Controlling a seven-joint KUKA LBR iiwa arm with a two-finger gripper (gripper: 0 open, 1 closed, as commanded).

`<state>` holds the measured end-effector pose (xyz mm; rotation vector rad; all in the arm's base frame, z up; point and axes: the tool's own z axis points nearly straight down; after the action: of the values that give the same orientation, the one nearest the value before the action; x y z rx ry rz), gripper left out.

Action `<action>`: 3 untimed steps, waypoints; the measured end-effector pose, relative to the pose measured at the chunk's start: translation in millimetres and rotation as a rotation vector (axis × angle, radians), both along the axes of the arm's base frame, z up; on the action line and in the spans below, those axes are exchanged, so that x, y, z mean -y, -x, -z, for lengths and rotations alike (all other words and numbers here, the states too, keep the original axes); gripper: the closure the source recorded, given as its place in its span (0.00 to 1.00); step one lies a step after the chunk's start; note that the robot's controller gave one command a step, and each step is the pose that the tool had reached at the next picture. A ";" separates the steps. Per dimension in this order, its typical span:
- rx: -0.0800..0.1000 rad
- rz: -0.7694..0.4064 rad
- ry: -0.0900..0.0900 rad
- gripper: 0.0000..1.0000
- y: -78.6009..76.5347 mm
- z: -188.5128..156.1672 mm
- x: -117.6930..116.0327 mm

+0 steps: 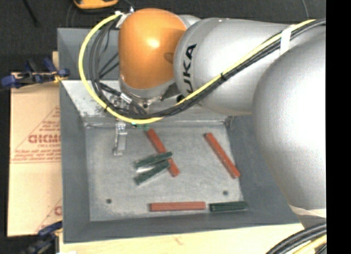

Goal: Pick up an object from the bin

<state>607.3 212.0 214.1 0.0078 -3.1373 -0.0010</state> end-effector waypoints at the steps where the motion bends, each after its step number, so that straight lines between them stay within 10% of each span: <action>1: 0.006 0.005 -0.001 0.00 -1.1 -4.7 1.6; 3: 0.007 -0.251 0.001 0.00 6.4 52.9 84.6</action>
Offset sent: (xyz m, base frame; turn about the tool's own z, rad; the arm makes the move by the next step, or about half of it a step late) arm -0.0072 -0.0795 -0.1441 -0.4428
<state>600.9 127.5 161.2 0.4006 -3.1188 0.0016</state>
